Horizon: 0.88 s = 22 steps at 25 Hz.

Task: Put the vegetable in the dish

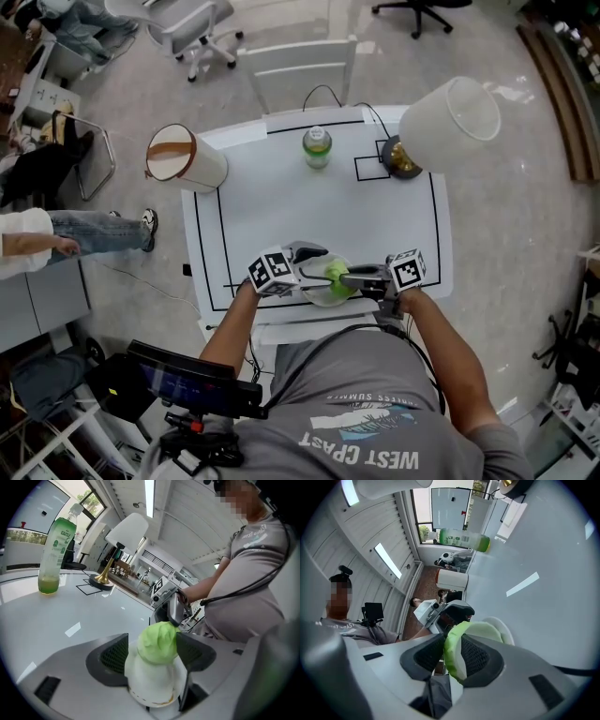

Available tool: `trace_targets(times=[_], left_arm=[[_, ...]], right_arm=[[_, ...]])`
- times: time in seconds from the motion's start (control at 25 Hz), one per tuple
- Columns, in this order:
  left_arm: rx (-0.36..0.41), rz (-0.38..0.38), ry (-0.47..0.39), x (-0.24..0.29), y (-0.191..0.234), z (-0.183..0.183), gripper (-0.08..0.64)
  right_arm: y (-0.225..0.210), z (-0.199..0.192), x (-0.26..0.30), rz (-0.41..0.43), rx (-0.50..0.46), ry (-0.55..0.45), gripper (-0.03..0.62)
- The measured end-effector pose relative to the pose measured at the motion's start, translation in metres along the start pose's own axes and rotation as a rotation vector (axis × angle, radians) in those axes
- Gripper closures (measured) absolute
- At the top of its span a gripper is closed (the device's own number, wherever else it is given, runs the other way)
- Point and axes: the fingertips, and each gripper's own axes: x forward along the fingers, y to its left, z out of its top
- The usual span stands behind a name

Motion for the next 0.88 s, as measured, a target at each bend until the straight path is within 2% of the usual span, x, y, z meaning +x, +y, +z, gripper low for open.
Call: trace_targets(times=[0.28, 0.4, 0.52, 0.64, 0.72, 0.8, 0.88], left_arm=[[-0.039, -0.001, -0.059, 0.002, 0.007, 0.006, 0.241], [-0.047, -0.002, -0.061, 0.002, 0.009, 0.004, 0.241], [-0.04, 0.012, -0.036, 0.002, 0.013, -0.002, 0.241], [-0.008, 0.032, 0.02, 0.005, 0.016, -0.011, 0.242], [0.009, 0.044, 0.051, 0.007, 0.018, -0.016, 0.242], [0.016, 0.046, 0.066, 0.009, 0.019, -0.02, 0.242], [0.023, 0.046, 0.078, 0.011, 0.018, -0.022, 0.242]], right_arm=[[-0.005, 0.007, -0.008, -0.105, -0.053, 0.002, 0.469], [-0.005, 0.009, -0.005, -0.169, -0.106, 0.016, 0.465], [-0.005, 0.012, 0.002, -0.288, -0.25, 0.067, 0.466], [-0.008, 0.015, 0.012, -0.437, -0.454, 0.168, 0.466], [-0.012, 0.014, 0.017, -0.495, -0.547, 0.239, 0.466], [-0.014, 0.011, 0.019, -0.518, -0.595, 0.289, 0.466], [-0.016, 0.005, 0.019, -0.503, -0.561, 0.309, 0.466]])
